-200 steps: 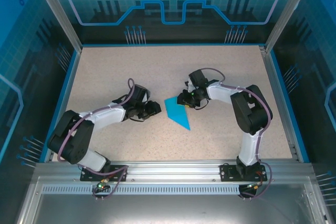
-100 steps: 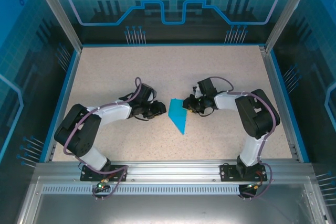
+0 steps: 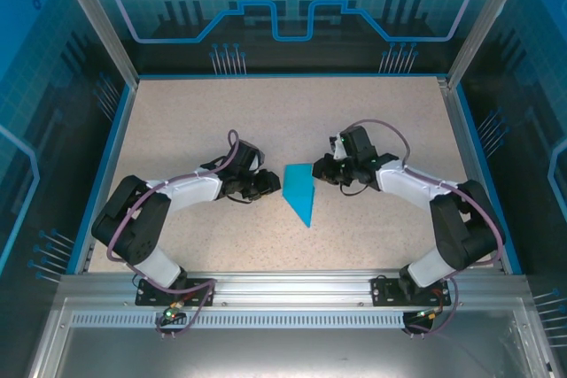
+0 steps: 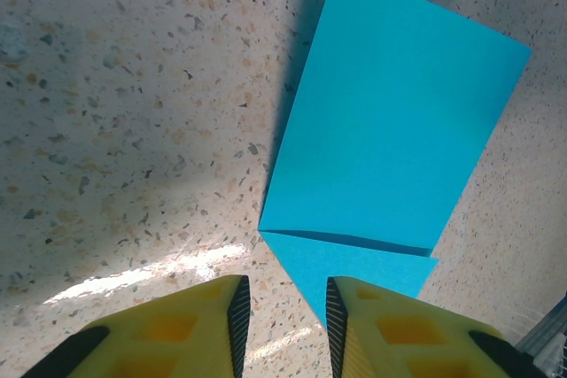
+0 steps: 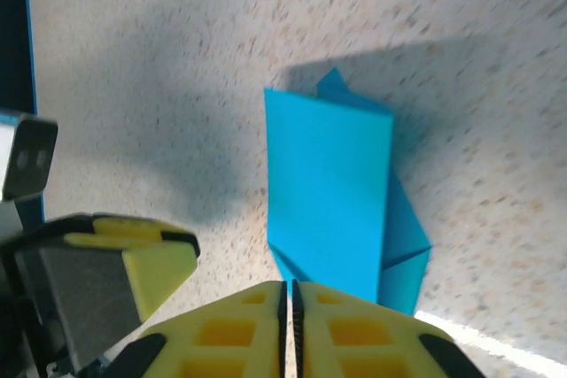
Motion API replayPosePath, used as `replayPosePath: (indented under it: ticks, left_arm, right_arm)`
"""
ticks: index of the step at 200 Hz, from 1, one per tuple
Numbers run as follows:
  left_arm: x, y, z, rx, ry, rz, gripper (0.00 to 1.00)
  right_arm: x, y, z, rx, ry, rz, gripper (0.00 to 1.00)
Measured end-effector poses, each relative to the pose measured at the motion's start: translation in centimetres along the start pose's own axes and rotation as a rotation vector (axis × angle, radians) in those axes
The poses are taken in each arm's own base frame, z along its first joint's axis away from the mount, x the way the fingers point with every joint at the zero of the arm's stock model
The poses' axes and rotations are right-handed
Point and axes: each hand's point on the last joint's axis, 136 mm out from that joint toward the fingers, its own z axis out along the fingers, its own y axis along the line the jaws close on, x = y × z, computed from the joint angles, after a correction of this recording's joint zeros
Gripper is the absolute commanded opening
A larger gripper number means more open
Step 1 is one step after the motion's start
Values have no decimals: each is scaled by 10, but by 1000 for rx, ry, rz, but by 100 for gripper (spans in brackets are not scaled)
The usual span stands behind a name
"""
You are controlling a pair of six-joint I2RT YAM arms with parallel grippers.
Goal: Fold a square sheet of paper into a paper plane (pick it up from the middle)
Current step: Rotate the paper at the center of the table, then fold the wing for the fifth time at the center of the table.
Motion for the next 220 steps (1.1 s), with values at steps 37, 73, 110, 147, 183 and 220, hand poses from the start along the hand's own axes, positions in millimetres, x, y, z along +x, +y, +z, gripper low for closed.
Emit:
replayPosePath:
  ticks: [37,73,110,147,183,220]
  left_arm:
    - [-1,0,1,1,0,-14,32]
    - [-1,0,5,-1,12,-29,32]
    - [1,0,8,1,28,-33,33]
    - [4,0,10,8,47,-36,34]
    - [4,-2,13,15,63,-39,36]
    - [6,-7,18,29,84,-38,38]
  right_arm:
    - [32,-6,13,3,90,21,9]
    - [41,-14,22,3,134,38,9]
    - [44,-13,27,-19,158,41,9]
    - [50,-24,35,3,181,57,9]
    - [63,-44,43,34,209,87,9]
    - [64,-51,43,10,206,103,9]
